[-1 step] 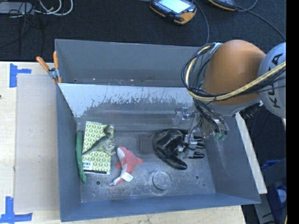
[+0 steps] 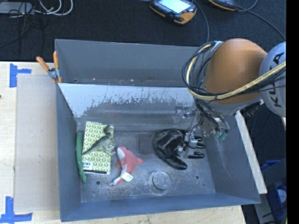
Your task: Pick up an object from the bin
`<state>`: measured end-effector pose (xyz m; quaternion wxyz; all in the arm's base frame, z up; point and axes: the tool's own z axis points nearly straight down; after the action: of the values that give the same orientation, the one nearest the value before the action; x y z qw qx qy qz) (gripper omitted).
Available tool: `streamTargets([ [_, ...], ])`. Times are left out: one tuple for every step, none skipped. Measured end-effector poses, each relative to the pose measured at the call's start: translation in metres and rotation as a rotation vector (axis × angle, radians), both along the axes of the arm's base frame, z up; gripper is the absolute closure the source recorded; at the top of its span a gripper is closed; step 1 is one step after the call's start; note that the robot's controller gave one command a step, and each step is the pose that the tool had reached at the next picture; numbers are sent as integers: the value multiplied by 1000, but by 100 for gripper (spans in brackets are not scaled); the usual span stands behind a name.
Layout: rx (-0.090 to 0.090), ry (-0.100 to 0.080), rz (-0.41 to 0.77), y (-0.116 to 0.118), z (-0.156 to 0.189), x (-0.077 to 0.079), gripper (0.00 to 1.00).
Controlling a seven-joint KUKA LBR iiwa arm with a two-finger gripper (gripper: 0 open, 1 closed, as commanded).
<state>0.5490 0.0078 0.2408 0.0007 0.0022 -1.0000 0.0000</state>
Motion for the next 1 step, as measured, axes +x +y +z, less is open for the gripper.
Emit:
streamTargets([
  [1,-2,101,-18,-43,15,0],
])
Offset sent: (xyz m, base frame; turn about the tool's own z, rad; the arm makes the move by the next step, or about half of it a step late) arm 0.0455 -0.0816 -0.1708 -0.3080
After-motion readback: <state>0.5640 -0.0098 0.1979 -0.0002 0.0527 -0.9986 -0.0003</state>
